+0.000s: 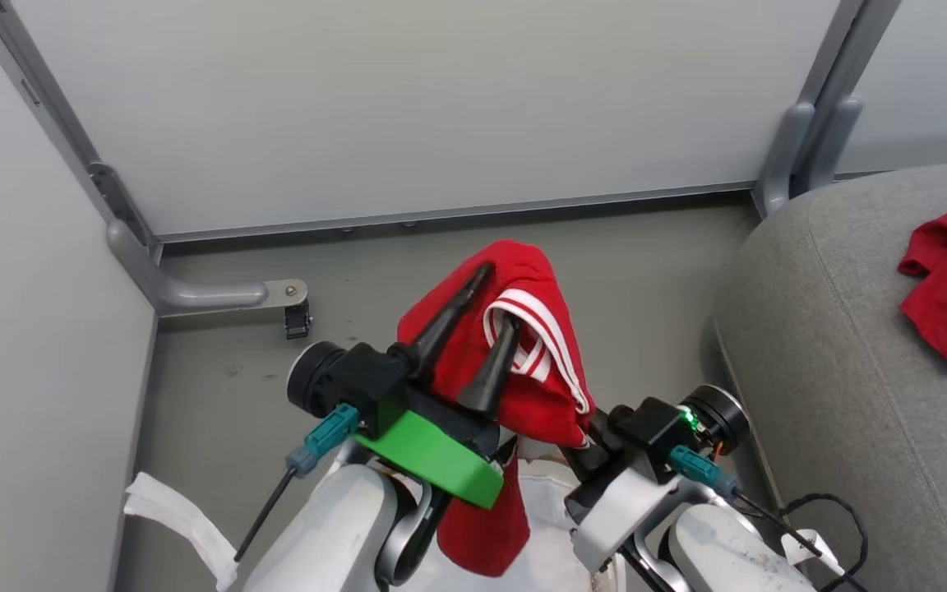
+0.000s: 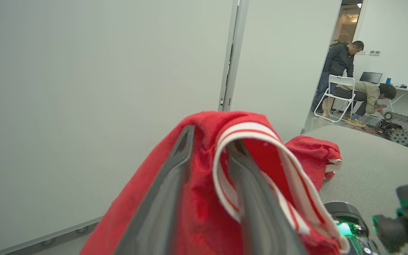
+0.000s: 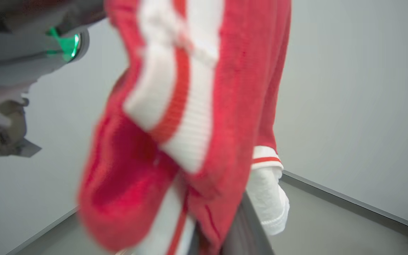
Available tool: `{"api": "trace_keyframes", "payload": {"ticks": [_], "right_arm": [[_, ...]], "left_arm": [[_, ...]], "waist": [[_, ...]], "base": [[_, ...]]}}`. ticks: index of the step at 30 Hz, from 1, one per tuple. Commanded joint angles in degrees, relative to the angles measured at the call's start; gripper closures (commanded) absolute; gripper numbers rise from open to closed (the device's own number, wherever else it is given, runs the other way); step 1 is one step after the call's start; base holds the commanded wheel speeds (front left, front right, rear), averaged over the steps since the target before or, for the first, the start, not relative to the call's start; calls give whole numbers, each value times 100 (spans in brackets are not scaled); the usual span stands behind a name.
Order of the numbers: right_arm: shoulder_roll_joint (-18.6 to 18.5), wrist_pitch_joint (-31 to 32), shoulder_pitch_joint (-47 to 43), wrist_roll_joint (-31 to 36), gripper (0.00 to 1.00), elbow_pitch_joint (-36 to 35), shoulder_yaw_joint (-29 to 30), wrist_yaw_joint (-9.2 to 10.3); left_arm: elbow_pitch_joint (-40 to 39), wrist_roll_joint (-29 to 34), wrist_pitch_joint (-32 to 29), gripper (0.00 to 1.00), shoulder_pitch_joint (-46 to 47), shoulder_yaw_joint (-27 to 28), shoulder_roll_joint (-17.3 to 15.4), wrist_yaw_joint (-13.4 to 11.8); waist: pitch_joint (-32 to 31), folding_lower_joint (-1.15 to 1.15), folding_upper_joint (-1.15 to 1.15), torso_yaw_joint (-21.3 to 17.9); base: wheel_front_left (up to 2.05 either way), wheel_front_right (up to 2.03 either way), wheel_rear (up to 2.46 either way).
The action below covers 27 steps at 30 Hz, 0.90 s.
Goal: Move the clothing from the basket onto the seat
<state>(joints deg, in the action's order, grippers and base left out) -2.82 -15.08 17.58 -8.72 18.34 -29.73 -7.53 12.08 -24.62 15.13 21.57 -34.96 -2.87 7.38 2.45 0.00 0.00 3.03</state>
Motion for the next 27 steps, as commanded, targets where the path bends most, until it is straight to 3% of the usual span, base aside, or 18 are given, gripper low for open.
{"api": "trace_keyframes", "payload": {"ticks": [1, 18, 27], "right_arm": [[-22, -13, -109, -78, 100, -48, 59, 8], [-25, -13, -538, 6, 100, -158, 853, 7], [-16, -14, -689, 0, 100, -291, 1307, 8]], "left_arm": [[3, 79, 3, 0, -75, 56, -7, 12], [49, 318, 2, 0, -346, 283, -11, 15], [237, 325, 2, 0, -210, 118, -14, 15]], "waist": [[7, 0, 0, -219], [242, 0, 0, -2597], [449, 0, 0, -3347]], "base": [[0, 0, 0], [0, 0, 0], [0, 0, 0]]}}
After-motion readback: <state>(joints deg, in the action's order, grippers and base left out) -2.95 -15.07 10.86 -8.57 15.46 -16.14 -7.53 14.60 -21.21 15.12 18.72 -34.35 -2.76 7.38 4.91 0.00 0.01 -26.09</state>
